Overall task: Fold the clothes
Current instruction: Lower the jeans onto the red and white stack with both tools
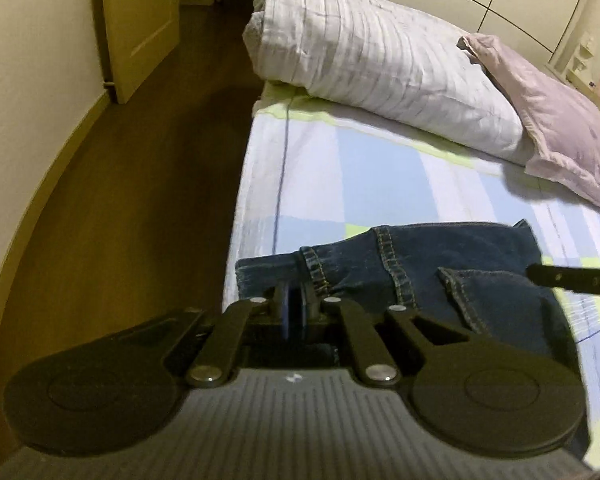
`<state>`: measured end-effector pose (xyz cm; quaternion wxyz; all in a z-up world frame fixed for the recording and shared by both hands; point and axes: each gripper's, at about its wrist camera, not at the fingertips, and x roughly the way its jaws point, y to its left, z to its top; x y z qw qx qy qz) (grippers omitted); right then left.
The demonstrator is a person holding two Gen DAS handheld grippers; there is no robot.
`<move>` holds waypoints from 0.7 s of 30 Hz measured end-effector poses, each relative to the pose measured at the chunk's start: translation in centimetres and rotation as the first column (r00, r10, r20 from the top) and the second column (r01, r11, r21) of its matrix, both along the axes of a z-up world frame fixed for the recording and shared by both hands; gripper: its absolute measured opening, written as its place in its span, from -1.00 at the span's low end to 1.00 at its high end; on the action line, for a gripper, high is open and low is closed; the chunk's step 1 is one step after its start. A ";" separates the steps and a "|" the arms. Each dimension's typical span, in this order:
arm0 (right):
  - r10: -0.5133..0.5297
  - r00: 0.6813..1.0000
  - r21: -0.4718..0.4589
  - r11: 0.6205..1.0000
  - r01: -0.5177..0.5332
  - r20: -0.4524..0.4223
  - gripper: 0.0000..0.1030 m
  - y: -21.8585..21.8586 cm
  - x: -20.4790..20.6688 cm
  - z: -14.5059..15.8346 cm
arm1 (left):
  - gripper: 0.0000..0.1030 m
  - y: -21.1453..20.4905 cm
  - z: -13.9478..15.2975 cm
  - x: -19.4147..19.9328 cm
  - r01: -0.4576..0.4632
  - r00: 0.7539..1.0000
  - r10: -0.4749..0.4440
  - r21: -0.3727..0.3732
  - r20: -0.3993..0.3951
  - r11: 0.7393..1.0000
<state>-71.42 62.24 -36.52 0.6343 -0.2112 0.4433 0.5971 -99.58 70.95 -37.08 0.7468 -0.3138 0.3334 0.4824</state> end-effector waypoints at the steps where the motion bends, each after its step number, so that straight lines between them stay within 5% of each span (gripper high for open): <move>1: 0.002 1.000 0.004 1.000 -0.002 0.003 -0.28 0.0 0.0 0.2 | -0.86 0.0 0.2 -0.1 -0.006 1.000 0.006 0.003 -0.004 1.000; 6: -0.005 1.000 0.025 1.000 0.005 0.000 -0.28 -2.8 0.5 2.5 | -0.92 -2.3 3.0 -2.5 -0.050 0.999 0.050 0.008 0.011 0.999; 11: 0.037 0.999 0.003 0.999 -0.037 -0.022 -0.28 -8.6 -0.4 4.3 | -0.92 -8.4 6.2 -4.0 0.014 0.994 -0.008 -0.056 0.106 0.998; 14: 0.070 0.997 -0.015 0.997 -0.070 -0.034 -0.28 -11.7 -2.1 4.5 | -0.92 -11.5 6.0 -3.4 0.081 0.995 -0.074 -0.085 0.073 0.993; 21: 0.170 0.984 -0.131 0.978 -0.163 0.047 -0.28 -11.9 -6.2 1.1 | -0.87 -12.7 3.3 -2.4 0.052 0.998 -0.054 -0.121 -0.012 0.991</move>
